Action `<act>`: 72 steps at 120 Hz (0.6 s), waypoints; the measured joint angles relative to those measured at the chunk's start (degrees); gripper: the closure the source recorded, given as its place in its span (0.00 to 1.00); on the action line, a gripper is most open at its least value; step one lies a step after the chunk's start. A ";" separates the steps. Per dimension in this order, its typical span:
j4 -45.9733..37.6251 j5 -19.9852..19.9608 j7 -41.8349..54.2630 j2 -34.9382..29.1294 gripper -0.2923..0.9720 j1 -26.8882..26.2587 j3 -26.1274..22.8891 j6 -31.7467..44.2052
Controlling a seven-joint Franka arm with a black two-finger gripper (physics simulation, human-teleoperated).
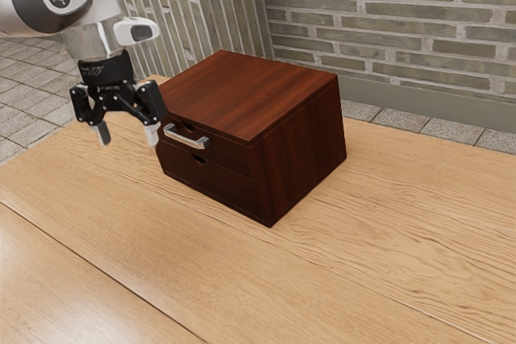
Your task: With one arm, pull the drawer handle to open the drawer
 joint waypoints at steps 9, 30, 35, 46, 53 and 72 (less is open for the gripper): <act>0.00 0.00 -0.41 0.00 0.23 -0.01 0.00 0.84; 4.85 0.11 -0.94 -3.26 0.23 -0.05 -0.21 1.37; 6.45 0.06 -0.76 -4.00 0.23 0.17 -0.48 1.32; 7.47 -0.01 1.04 -4.28 0.23 0.03 -0.51 1.29; 7.68 0.04 4.38 -4.24 0.23 -0.30 -0.36 1.65; 7.83 0.06 17.82 -4.28 0.23 -0.91 -0.56 2.43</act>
